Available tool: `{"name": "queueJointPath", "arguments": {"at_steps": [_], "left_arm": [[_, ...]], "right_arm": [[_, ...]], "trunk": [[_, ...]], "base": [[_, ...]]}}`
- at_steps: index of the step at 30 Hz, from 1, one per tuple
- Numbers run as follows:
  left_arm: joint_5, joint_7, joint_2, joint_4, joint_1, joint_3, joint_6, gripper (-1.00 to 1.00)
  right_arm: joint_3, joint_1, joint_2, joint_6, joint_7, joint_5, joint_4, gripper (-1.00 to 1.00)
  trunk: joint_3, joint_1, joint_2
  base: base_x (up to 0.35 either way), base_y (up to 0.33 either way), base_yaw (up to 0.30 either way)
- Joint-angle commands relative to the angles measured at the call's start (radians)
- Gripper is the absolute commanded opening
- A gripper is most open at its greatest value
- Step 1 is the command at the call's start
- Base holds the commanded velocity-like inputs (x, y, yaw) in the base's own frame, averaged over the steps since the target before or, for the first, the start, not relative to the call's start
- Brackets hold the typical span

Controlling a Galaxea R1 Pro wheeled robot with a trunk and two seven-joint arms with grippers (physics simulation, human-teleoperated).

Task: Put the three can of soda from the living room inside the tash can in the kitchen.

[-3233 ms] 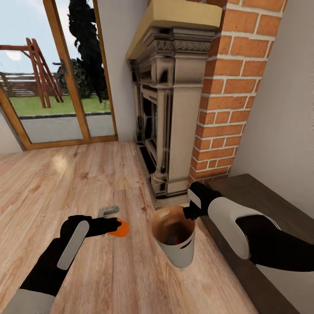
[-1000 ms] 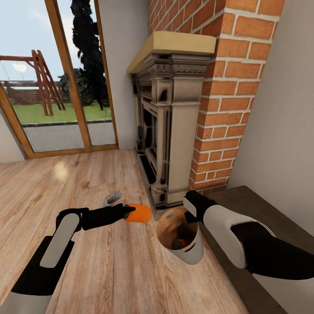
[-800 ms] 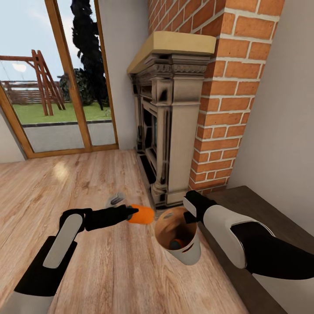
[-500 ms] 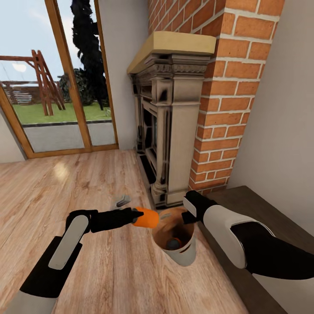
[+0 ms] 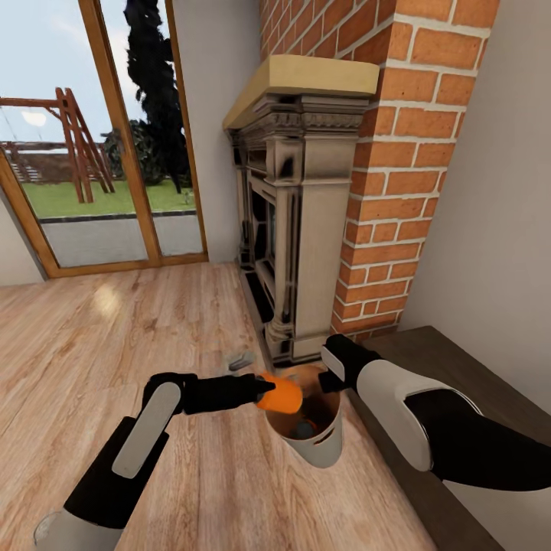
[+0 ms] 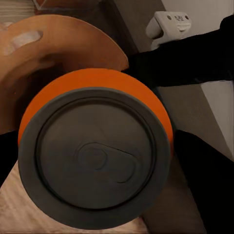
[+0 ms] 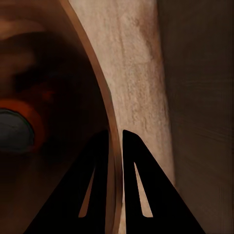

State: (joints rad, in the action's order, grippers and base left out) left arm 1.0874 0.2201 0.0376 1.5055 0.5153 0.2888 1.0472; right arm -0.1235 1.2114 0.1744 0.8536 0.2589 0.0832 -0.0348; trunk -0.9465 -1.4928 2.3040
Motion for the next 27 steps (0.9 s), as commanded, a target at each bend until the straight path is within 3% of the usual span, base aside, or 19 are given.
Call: {"name": "queueJointPath", "arguments": {"at_steps": [1,5,7,12,17,27], "left_arm": [[-0.002,0.0,-0.006,-0.014,0.0,0.011,0.0,-1.0],[-0.006,0.001,-0.033,-0.059,0.0,0.04,0.0,-1.0],[-0.029,0.0,-0.053,-0.089,0.001,0.059,-0.004,-1.0],[-0.13,-0.002,-0.109,-0.156,0.002,0.085,-0.036,-1.0],[-0.157,-0.001,-0.123,-0.18,0.002,0.095,-0.079,-1.0],[-0.169,-0.001,-0.127,-0.193,0.002,0.127,-0.132,-1.0]], "right_arm": [[0.001,0.0,0.0,-0.001,-0.003,0.001,0.0,-1.0],[0.001,0.0,0.0,-0.001,-0.003,0.001,0.0,-1.0],[0.001,0.0,0.0,-0.001,-0.003,0.001,0.0,-1.0],[0.001,0.0,0.0,-0.001,-0.003,0.001,0.0,-1.0],[0.001,0.0,0.0,-0.001,-0.007,0.001,0.0,-1.0],[0.001,0.0,0.0,-0.001,-0.041,0.001,0.0,-1.0]], "trunk": [[0.0,0.0,0.0],[0.0,0.0,0.0],[0.0,0.0,0.0],[0.0,0.0,0.0],[0.0,0.0,0.0],[0.0,0.0,0.0]], "base": [[0.0,0.0,0.0],[0.0,0.0,0.0],[0.0,0.0,0.0],[0.0,0.0,0.0],[0.0,0.0,0.0],[0.0,0.0,0.0]]}}
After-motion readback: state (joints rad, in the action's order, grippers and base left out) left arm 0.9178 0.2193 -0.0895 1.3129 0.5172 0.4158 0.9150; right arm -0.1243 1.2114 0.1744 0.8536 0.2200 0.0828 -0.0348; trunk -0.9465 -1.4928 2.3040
